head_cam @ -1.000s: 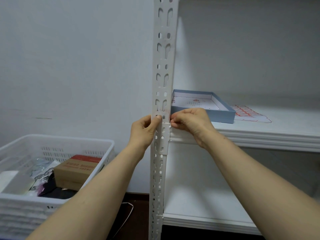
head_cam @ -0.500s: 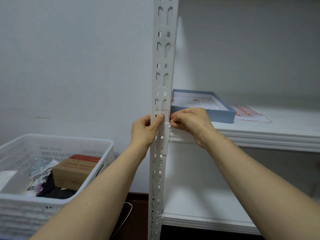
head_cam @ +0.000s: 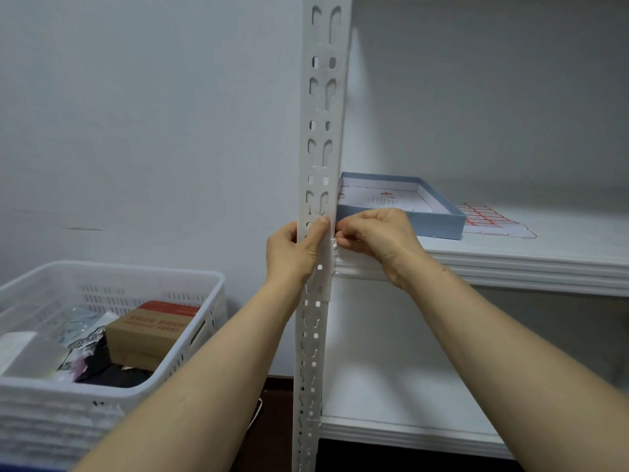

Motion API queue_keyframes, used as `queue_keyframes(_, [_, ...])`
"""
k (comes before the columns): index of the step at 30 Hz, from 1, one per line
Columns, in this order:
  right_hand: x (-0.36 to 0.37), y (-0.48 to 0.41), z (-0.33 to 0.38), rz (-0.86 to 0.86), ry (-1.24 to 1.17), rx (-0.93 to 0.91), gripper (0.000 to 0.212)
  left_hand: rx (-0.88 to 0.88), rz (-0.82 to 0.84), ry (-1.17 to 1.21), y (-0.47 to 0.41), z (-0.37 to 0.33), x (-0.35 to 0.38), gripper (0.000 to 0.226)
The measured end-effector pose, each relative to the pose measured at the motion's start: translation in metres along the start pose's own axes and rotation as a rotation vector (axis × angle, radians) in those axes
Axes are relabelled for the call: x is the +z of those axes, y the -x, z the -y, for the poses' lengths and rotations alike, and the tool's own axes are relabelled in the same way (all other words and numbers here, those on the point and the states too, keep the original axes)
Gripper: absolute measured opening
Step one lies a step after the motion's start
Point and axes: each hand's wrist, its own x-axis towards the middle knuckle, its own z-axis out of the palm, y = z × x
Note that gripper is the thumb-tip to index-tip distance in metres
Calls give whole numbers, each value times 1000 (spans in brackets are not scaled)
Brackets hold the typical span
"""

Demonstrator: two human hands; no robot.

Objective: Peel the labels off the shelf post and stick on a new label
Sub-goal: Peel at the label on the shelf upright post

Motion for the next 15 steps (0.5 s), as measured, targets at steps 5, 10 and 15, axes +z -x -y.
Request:
queue_keyframes(5, [1, 1, -2, 3, -2, -2, 19, 28, -12, 4, 2, 6, -3, 12])
queue_keyframes(10, [0, 0, -1, 4, 7, -6, 18, 50, -30, 17, 2, 8, 0, 9])
queue_keyframes(15, [0, 0, -1, -6, 1, -1, 15, 49, -26, 42, 3, 10, 0, 7])
